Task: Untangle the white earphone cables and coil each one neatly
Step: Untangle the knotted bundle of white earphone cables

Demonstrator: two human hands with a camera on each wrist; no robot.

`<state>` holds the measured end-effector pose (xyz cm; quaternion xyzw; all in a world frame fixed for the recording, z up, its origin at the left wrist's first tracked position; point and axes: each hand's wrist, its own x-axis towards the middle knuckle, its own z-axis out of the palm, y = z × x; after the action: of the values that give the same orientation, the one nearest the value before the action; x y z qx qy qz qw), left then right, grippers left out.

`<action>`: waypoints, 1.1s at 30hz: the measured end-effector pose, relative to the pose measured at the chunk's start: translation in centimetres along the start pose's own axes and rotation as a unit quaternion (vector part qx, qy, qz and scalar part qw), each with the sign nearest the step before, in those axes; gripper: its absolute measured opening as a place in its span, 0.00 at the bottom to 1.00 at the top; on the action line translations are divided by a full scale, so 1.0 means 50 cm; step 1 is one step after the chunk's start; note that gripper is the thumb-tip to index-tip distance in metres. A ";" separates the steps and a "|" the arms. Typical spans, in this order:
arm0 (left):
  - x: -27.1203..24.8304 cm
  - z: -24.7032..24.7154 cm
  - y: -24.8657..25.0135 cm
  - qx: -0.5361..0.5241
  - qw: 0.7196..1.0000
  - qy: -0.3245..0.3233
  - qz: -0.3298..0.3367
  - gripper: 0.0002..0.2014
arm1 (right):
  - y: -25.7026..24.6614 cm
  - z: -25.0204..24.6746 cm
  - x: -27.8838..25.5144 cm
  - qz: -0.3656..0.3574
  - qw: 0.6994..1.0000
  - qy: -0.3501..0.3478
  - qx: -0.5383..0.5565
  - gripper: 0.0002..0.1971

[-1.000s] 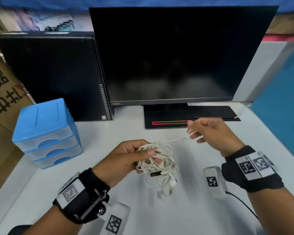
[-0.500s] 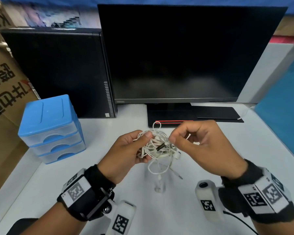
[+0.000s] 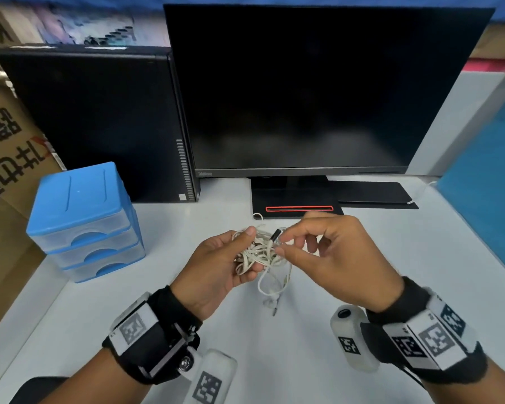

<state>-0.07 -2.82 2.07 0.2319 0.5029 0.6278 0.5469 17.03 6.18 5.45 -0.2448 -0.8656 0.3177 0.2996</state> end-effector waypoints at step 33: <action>0.002 -0.017 -0.014 0.158 0.983 -0.059 0.075 0.16 | -0.003 0.009 0.004 0.098 0.968 -0.051 0.227 0.13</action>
<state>-0.51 -3.13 1.12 0.3890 0.5439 0.5648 0.4836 16.55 6.05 5.36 -0.2373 -0.7568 0.5460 0.2700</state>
